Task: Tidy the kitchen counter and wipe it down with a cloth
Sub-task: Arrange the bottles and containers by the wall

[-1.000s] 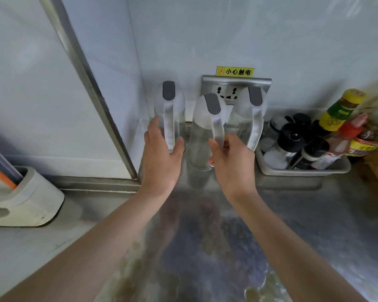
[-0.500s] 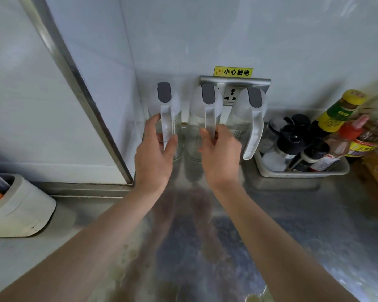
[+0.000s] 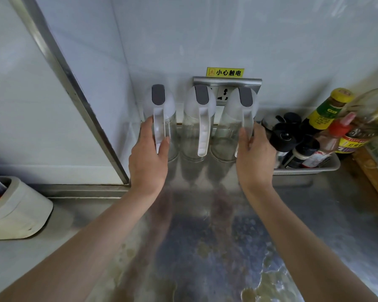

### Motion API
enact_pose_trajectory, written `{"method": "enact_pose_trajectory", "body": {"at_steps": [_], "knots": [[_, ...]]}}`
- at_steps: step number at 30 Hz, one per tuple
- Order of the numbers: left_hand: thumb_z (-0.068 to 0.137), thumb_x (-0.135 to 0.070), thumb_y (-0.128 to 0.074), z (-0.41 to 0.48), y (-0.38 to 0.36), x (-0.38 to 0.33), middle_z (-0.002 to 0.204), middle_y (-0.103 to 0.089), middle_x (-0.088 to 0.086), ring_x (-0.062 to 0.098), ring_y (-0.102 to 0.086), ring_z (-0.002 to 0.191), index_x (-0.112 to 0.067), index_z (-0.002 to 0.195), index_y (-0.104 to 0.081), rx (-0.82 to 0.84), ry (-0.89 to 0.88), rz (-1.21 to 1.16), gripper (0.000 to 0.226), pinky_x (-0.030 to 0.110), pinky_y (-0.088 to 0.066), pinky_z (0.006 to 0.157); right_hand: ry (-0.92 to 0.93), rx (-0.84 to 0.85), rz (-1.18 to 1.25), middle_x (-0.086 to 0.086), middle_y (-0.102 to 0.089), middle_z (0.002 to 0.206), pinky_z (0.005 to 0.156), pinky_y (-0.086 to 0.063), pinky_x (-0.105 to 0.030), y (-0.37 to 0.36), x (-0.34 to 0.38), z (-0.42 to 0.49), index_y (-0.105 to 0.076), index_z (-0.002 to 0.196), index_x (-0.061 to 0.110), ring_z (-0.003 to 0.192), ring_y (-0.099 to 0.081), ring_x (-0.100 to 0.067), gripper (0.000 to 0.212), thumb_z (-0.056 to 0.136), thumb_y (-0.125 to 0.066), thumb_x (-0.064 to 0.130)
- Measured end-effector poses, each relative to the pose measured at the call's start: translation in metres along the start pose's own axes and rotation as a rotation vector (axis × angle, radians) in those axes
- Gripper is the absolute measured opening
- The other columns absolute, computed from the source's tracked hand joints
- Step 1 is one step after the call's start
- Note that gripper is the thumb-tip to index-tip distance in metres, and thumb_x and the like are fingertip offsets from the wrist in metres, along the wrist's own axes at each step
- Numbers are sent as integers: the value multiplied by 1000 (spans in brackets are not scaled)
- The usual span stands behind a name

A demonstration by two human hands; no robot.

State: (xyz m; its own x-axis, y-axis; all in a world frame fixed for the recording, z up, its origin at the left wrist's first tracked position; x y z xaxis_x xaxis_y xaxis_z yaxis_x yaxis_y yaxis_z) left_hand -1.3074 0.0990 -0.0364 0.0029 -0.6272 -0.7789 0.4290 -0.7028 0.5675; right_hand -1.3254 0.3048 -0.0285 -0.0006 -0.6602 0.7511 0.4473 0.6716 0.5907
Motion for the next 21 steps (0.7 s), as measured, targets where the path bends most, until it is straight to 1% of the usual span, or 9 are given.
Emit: {"method": "enact_pose_trajectory", "body": {"at_steps": [2, 4, 7, 10, 13, 15, 18, 21], "knots": [[94, -25, -49, 0, -1, 0, 117, -62, 10, 29, -64, 98, -23, 137, -33, 3, 3, 2, 46, 47, -48, 87, 47, -10, 2, -18, -64, 89, 64, -44, -39, -6, -2, -1, -51, 116, 3, 81, -59, -36, 36, 99, -38, 31], [95, -25, -47, -1, -1, 0, 118, -61, 12, 30, -63, 99, -23, 138, -31, 12, 2, 7, 46, 47, -48, 86, 51, -14, -17, -19, -63, 86, 63, -43, -38, -9, 0, -1, -50, 119, 3, 79, -59, -36, 37, 99, -37, 31], [95, -24, -46, -1, -1, -1, 117, -60, 16, 32, -62, 98, -21, 138, -31, 8, -15, 23, 46, 49, -48, 85, 55, -18, -51, -20, -62, 88, 65, -42, -38, -11, 2, -1, -44, 133, 9, 81, -59, -35, 41, 100, -37, 31], [96, -24, -46, -1, -1, -1, 119, -59, 18, 33, -62, 99, -22, 140, -29, -1, -11, 38, 47, 48, -48, 85, 63, -22, -62, -20, -62, 92, 66, -41, -37, -11, 2, -1, -40, 138, 11, 85, -59, -35, 43, 100, -36, 31], [96, -24, -45, -1, -2, -2, 120, -59, 18, 32, -61, 98, -22, 141, -28, -9, -5, 57, 48, 41, -48, 82, 64, -21, -57, -20, -62, 91, 67, -45, -40, -9, 1, -2, -39, 138, 11, 84, -59, -34, 44, 100, -36, 32], [96, -23, -44, -1, -2, -2, 119, -60, 17, 31, -61, 97, -22, 141, -28, -15, 3, 73, 48, 37, -45, 78, 67, -21, -58, -20, -60, 88, 65, -46, -41, -9, -1, -2, -42, 136, 10, 80, -58, -34, 43, 100, -36, 32], [96, -22, -44, -1, -2, -2, 117, -61, 16, 29, -61, 95, -22, 141, -28, -9, 15, 67, 47, 33, -42, 75, 59, -21, -61, -17, -57, 83, 61, -39, -35, -10, -3, -1, -44, 134, 10, 74, -53, -29, 42, 100, -36, 32], [96, -20, -44, -2, -3, -4, 117, -61, 16, 29, -61, 94, -22, 140, -29, -7, 23, 54, 47, 31, -40, 74, 48, -14, -60, -13, -54, 79, 59, -37, -34, -12, -3, 0, -46, 131, 8, 69, -47, -23, 41, 100, -36, 33]]}}
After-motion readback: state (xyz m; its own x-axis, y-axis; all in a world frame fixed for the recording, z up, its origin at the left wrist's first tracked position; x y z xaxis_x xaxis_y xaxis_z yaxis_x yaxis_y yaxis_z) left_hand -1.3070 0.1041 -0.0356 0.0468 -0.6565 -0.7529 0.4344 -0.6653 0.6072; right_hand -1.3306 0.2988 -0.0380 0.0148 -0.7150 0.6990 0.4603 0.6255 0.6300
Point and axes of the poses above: each hand's wrist, its own z-axis towards the middle knuckle, its own y-axis out of the back of the hand, x = y × z, the point moved 3 cm from there along z, towards the middle knuckle
